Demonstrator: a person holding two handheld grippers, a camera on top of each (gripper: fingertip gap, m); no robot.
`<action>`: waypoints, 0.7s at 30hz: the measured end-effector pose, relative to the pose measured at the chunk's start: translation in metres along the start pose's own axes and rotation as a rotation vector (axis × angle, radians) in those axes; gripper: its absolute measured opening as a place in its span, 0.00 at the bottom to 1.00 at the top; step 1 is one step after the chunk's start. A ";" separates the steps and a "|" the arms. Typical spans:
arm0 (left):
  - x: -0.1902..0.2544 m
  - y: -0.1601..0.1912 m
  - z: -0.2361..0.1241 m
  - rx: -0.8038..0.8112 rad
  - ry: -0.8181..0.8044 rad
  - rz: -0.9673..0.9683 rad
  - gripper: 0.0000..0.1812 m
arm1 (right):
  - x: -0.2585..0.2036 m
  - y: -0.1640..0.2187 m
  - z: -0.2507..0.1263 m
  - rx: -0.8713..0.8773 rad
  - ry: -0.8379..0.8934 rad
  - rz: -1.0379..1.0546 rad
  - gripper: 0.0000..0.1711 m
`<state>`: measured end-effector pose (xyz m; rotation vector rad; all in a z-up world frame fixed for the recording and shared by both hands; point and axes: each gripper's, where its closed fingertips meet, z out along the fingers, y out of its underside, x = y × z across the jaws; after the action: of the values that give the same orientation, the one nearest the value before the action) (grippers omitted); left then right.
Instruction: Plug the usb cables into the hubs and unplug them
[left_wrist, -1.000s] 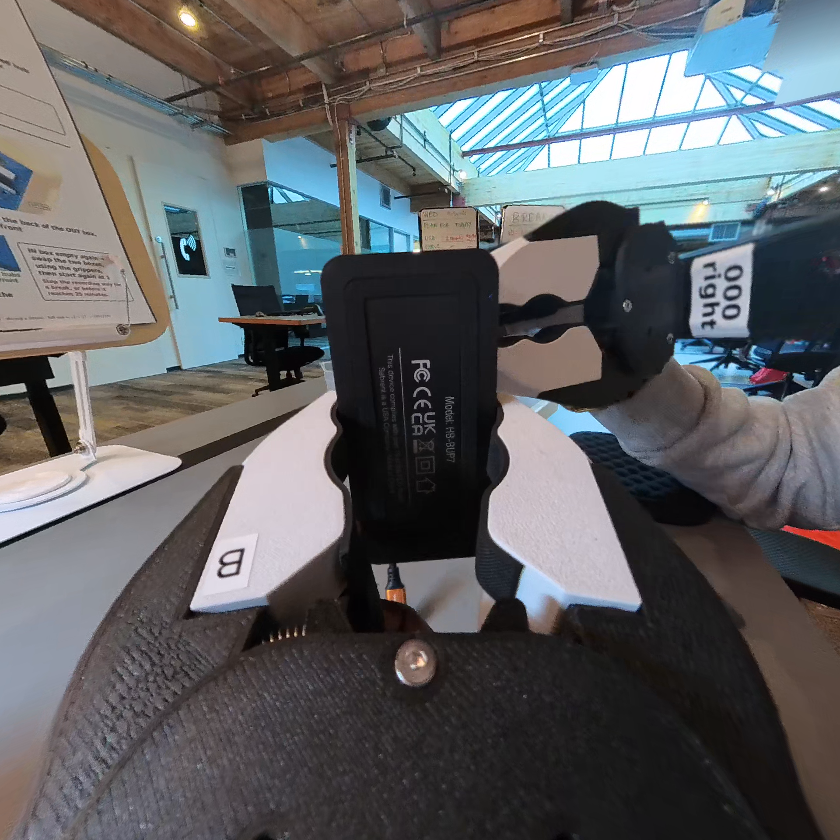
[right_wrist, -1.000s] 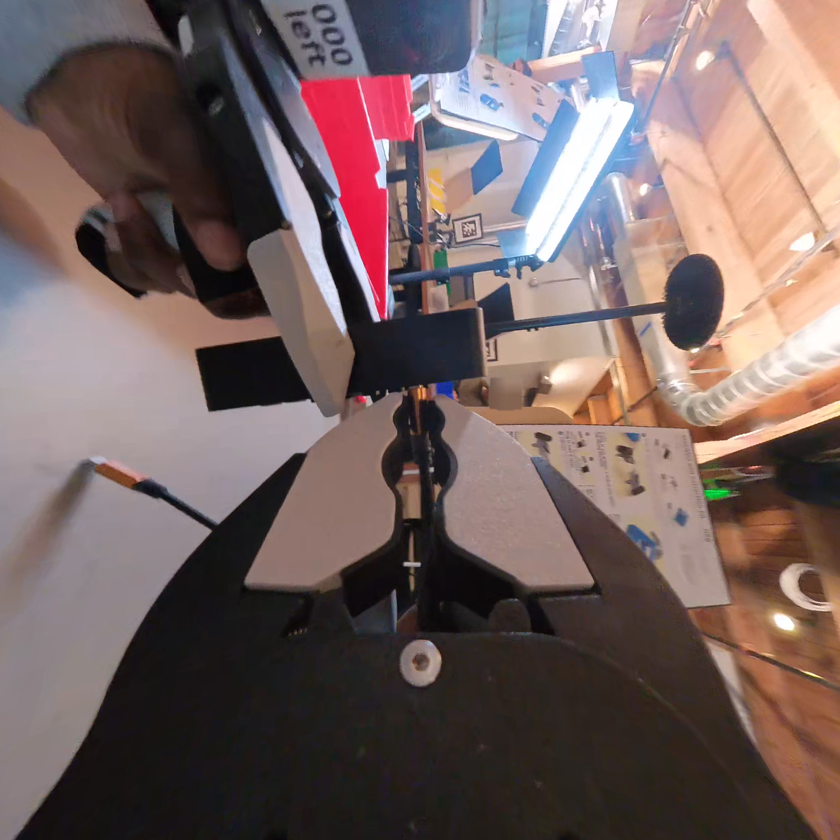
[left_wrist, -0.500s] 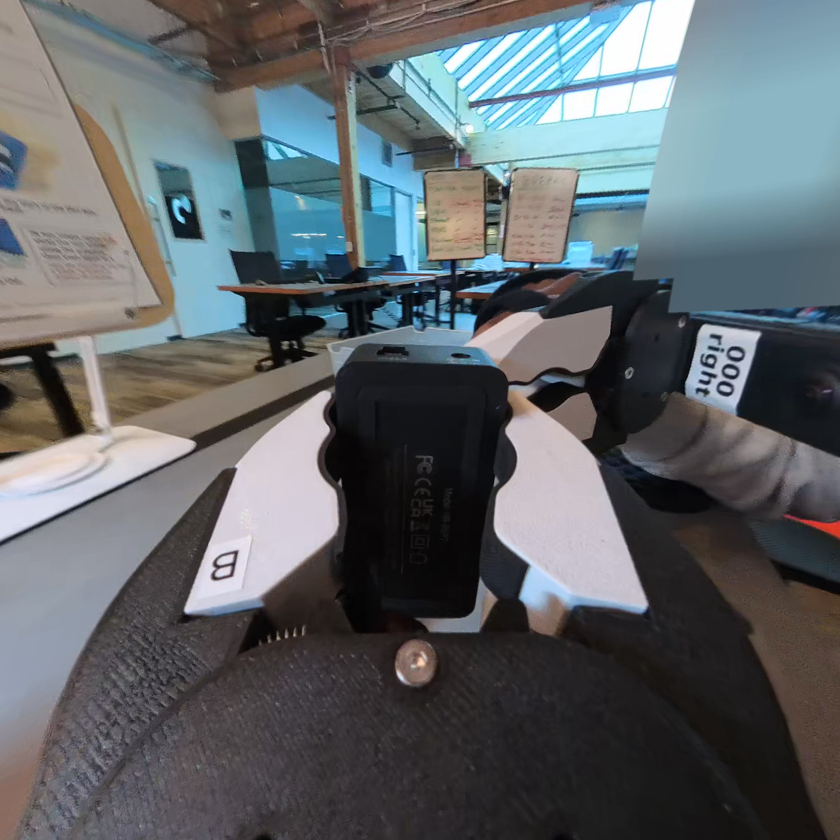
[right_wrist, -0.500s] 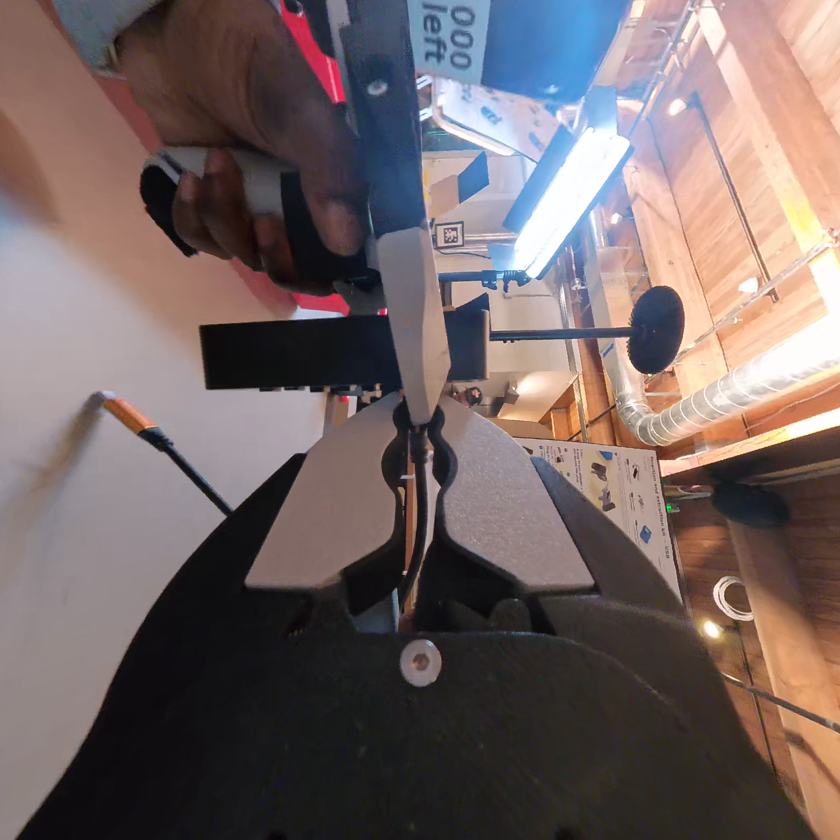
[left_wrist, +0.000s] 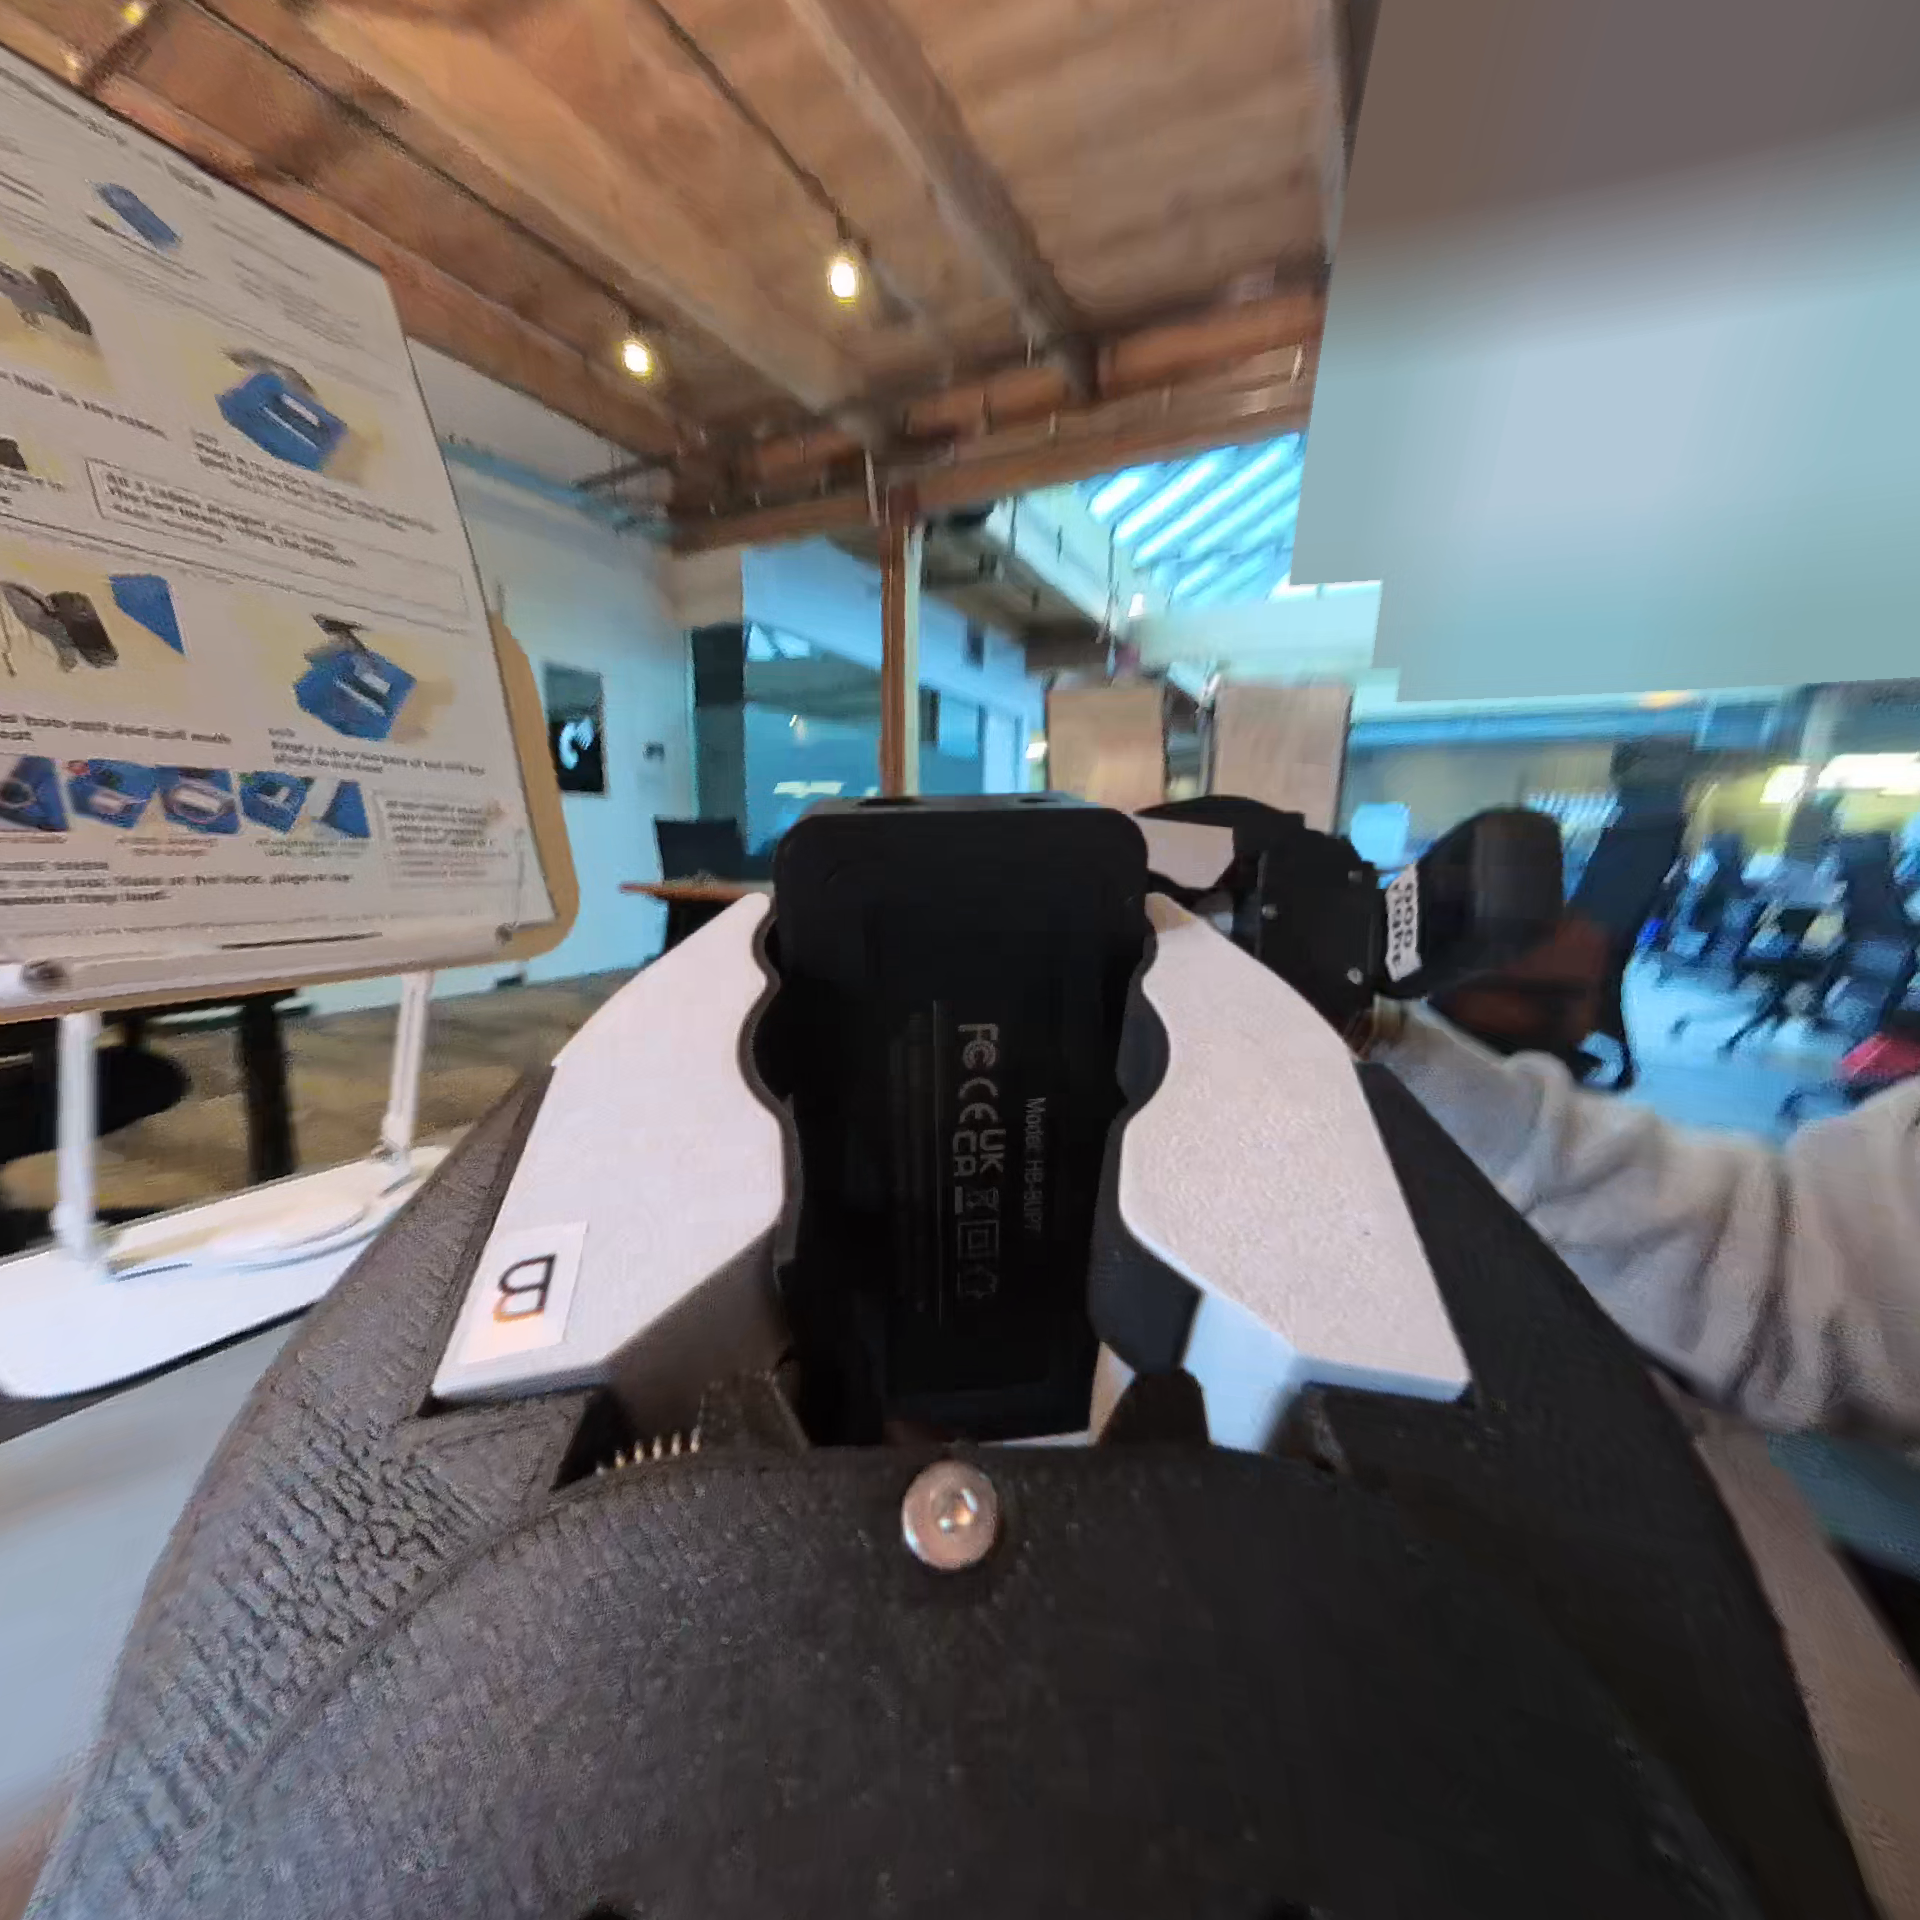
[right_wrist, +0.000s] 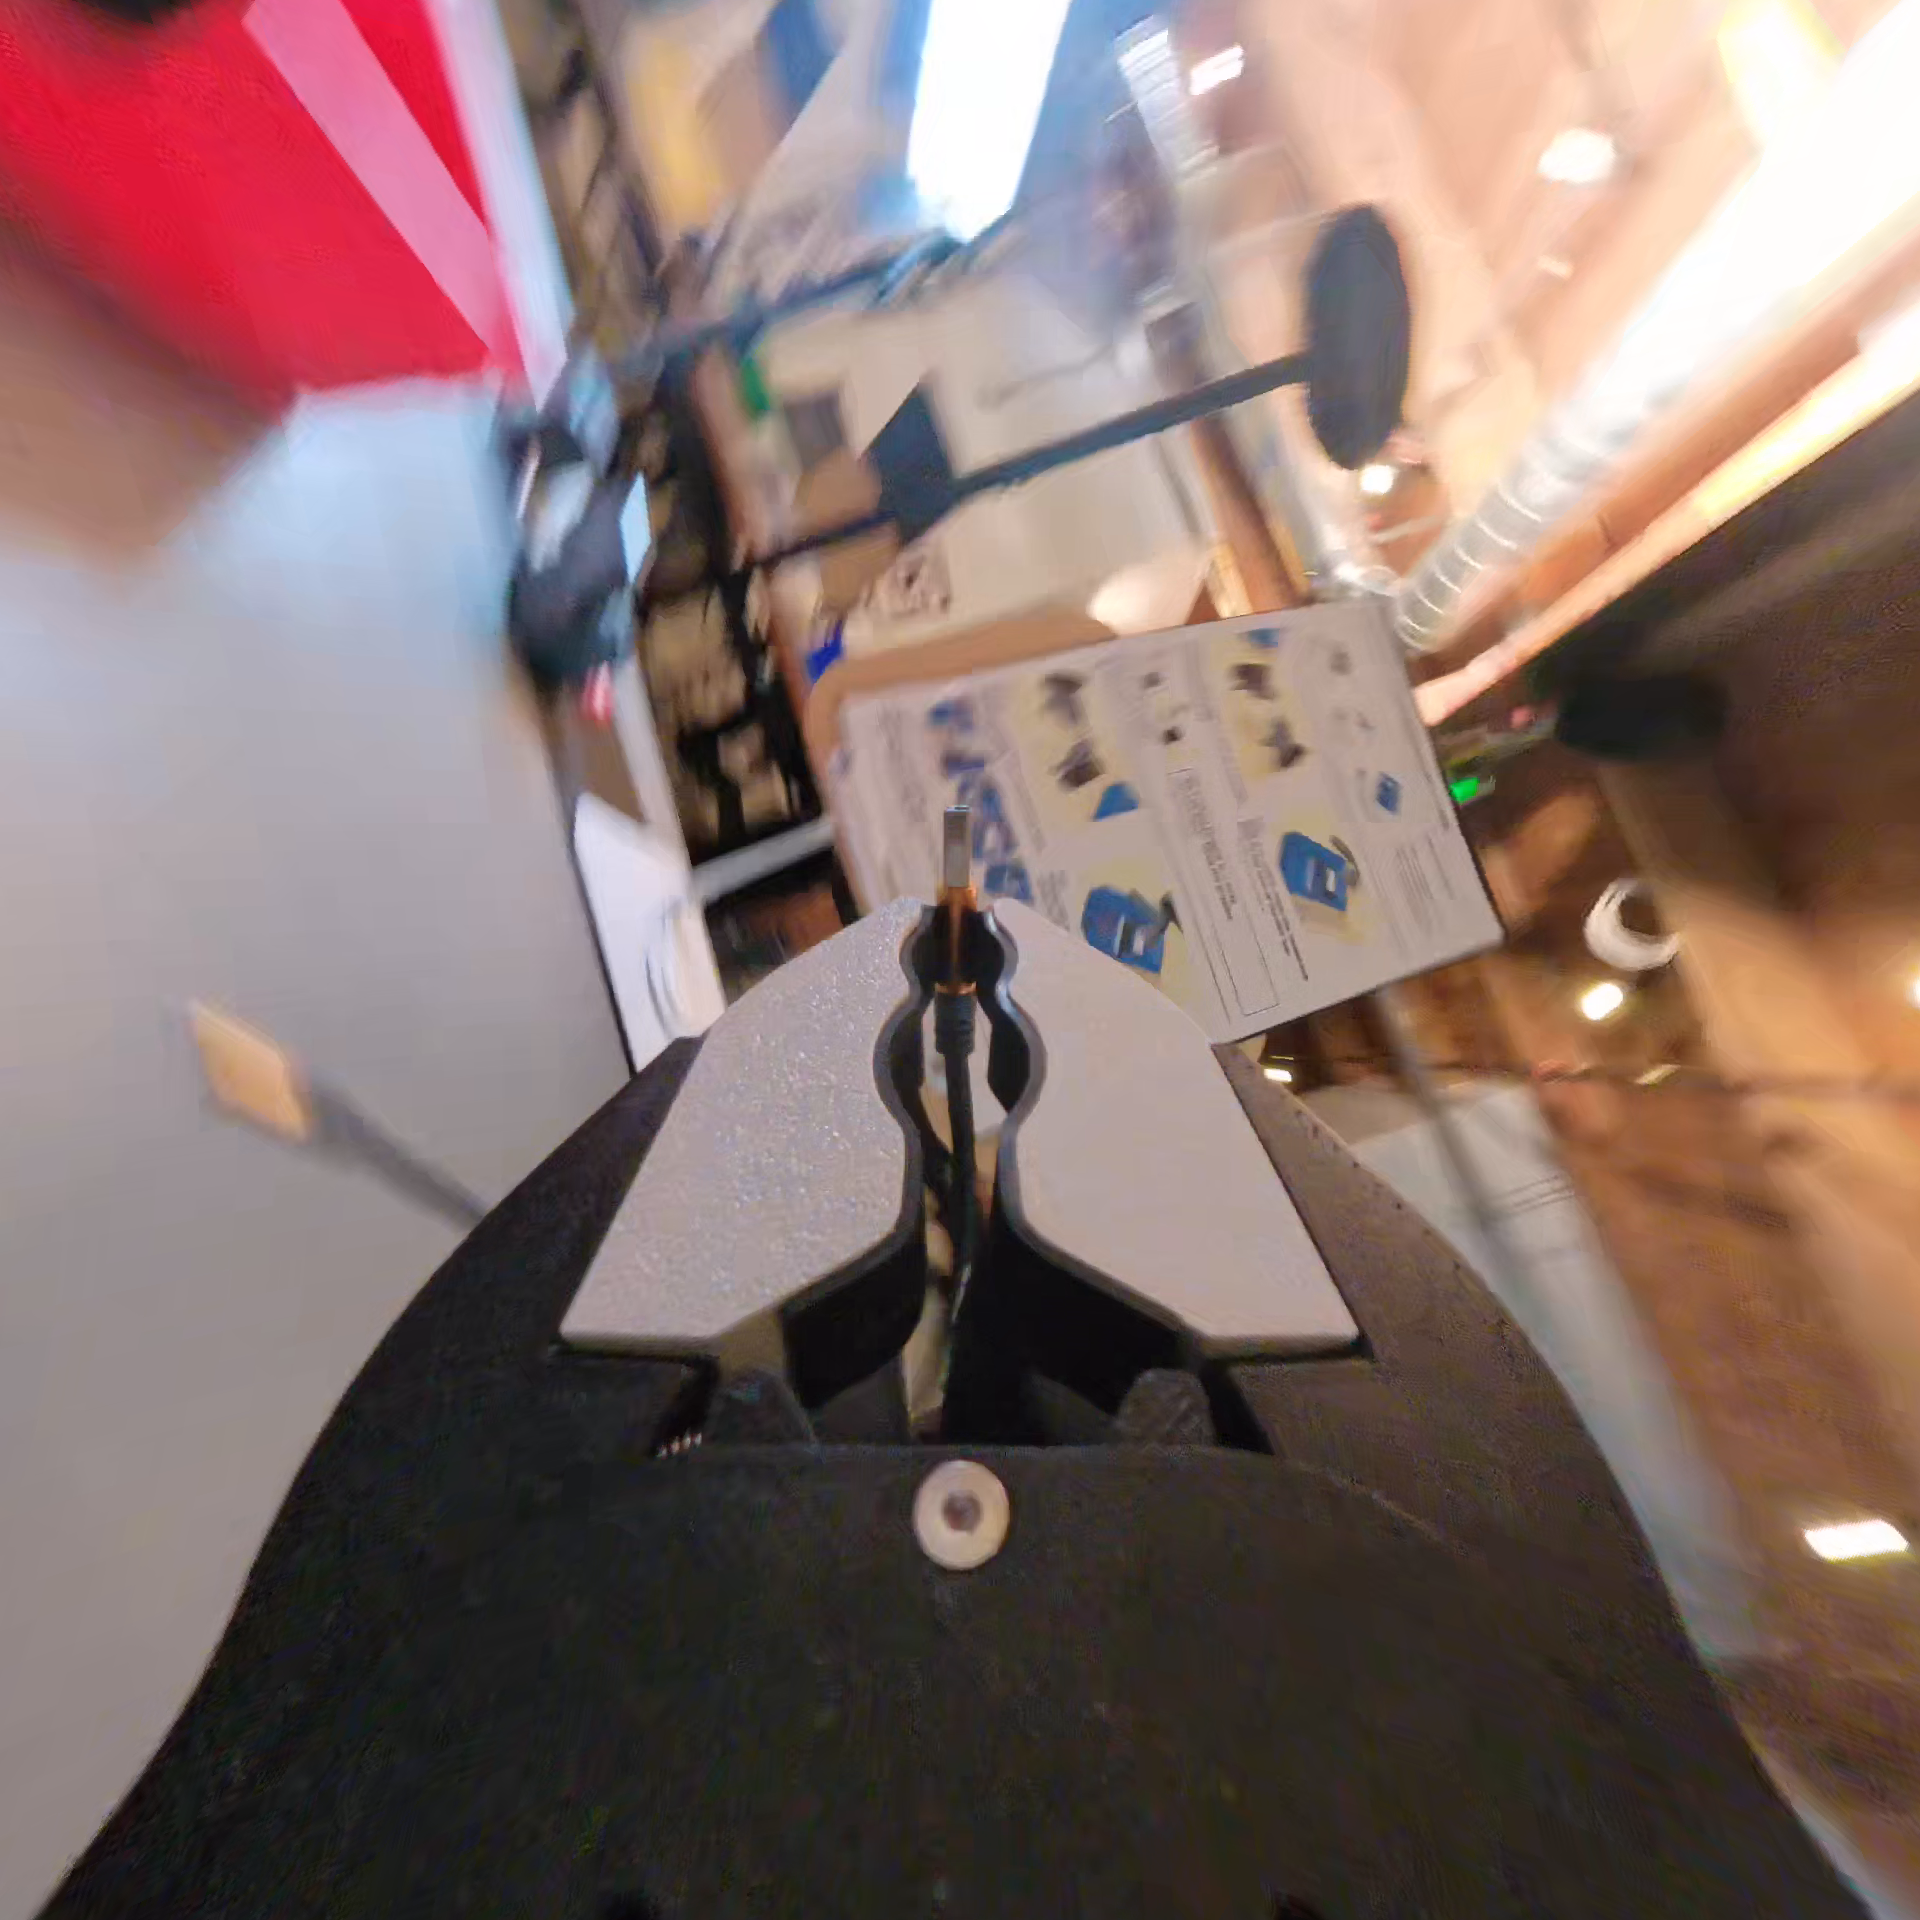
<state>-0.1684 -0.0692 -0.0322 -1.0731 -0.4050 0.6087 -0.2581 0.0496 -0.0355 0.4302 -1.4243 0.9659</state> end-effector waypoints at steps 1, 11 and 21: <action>0.001 -0.004 0.000 0.029 0.017 -0.032 0.34 | 0.026 -0.013 -0.009 0.099 0.062 0.176 0.04; 0.012 0.033 0.012 -0.089 0.059 -0.038 0.34 | 0.173 0.056 -0.117 -0.040 0.633 0.412 0.04; 0.012 0.043 0.014 -0.110 0.060 -0.059 0.34 | 0.159 0.147 -0.148 -0.461 0.579 0.397 0.04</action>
<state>-0.1785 -0.0375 -0.0644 -1.1775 -0.4197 0.5055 -0.2991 0.2942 0.0494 -0.4620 -1.1557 0.9329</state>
